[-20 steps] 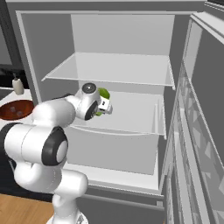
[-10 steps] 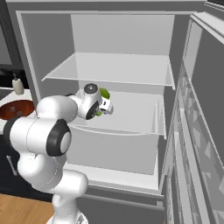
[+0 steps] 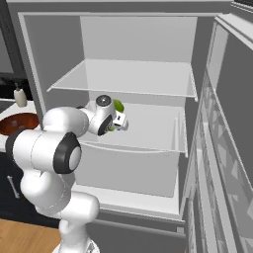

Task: Grab a lemon wedge from the fridge and one ice cube from the ice bowl, and put them in the glass of lemonade.

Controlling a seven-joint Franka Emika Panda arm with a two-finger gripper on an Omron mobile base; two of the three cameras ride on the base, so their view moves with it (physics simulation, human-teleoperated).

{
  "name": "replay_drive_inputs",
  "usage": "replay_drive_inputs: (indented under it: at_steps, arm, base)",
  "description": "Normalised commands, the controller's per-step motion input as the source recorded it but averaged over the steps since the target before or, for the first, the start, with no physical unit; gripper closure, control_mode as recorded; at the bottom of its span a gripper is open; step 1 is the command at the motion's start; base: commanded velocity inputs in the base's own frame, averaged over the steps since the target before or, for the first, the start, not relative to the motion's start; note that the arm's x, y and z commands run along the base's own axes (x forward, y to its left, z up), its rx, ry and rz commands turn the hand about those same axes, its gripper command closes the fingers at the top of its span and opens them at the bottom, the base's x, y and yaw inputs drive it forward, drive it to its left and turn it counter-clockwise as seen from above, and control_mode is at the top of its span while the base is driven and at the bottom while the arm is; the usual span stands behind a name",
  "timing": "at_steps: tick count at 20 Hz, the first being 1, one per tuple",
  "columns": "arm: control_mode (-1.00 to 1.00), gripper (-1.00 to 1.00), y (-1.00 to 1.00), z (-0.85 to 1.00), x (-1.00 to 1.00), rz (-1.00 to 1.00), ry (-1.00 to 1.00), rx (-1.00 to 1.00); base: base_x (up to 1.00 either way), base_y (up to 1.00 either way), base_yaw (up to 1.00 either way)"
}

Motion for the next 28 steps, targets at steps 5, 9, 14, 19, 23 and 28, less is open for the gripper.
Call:
replay_drive_inputs:
  at_steps: [5,9,14,19,23,28]
  arm:
    - [-1.0,-1.0,0.0,0.0,0.0,0.0,0.0,0.0]
    - [-1.0,1.0,0.0,0.0,0.0,0.0,0.0,0.0]
    - [-1.0,1.0,0.0,0.0,0.0,0.0,0.0,0.0]
    - [-1.0,1.0,0.0,0.0,0.0,0.0,0.01,0.0]
    - [-1.0,1.0,-0.01,0.02,-0.57,0.0,0.0,0.01]
    - [-1.0,1.0,-0.13,0.29,-1.0,0.0,-0.03,0.06]
  base:
    - [0.0,0.0,0.0]
    - [0.0,0.0,0.0]
    - [0.0,0.0,0.0]
    - [0.0,0.0,0.0]
    - [0.0,0.0,0.0]
    - [0.0,0.0,0.0]
